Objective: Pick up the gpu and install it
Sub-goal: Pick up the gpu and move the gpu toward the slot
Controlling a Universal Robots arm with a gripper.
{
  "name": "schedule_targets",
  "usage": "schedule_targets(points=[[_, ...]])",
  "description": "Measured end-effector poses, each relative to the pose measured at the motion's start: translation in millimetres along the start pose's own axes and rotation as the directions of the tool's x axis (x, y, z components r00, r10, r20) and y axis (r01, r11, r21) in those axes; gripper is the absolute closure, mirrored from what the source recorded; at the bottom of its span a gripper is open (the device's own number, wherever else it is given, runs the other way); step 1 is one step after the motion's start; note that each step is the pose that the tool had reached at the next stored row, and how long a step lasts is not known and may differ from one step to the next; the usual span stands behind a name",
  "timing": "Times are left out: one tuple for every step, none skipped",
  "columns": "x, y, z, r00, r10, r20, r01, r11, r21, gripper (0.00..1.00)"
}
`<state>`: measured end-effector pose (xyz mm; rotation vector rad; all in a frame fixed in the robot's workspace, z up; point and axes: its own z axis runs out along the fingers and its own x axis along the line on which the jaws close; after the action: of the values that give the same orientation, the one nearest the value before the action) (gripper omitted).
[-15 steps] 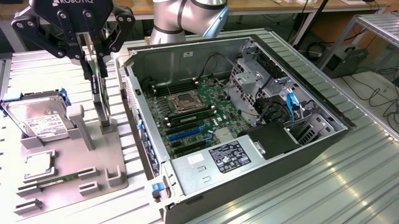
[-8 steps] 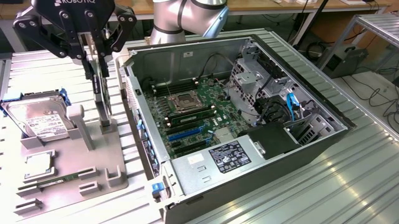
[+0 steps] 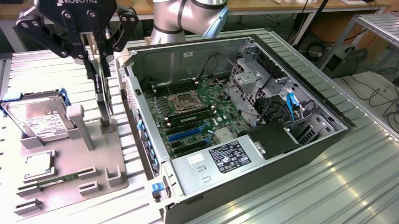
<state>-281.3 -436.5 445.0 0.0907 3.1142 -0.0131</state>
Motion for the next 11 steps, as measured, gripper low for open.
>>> schedule_targets(points=[[-0.3,0.0,0.0,1.0000,0.000,0.0000,0.000,1.0000,0.0000,0.74],[-0.5,0.0,0.0,1.0000,0.000,0.0000,0.000,1.0000,0.0000,0.74],[-0.7,0.0,0.0,1.0000,0.000,0.0000,0.000,1.0000,0.0001,0.74],[-0.9,0.1,0.0,1.0000,0.000,0.0000,0.000,1.0000,0.0001,0.74],[-1.2,0.1,0.1,1.0000,0.000,0.0000,0.000,1.0000,0.0001,0.74],[-1.5,0.1,0.1,1.0000,0.000,0.0000,0.000,1.0000,0.0001,0.74],[-1.8,0.1,0.1,1.0000,0.000,0.0000,0.000,1.0000,0.0002,0.74],[-2.1,0.1,0.1,1.0000,0.000,0.0000,0.000,1.0000,0.0001,0.74],[-2.4,0.1,0.1,1.0000,0.000,0.0000,0.000,1.0000,0.0002,0.74],[-2.7,0.2,0.2,1.0000,0.000,0.0001,0.000,1.0000,0.0002,0.74],[-2.9,0.2,0.2,1.0000,0.000,0.0000,0.000,1.0000,0.0003,0.74]])
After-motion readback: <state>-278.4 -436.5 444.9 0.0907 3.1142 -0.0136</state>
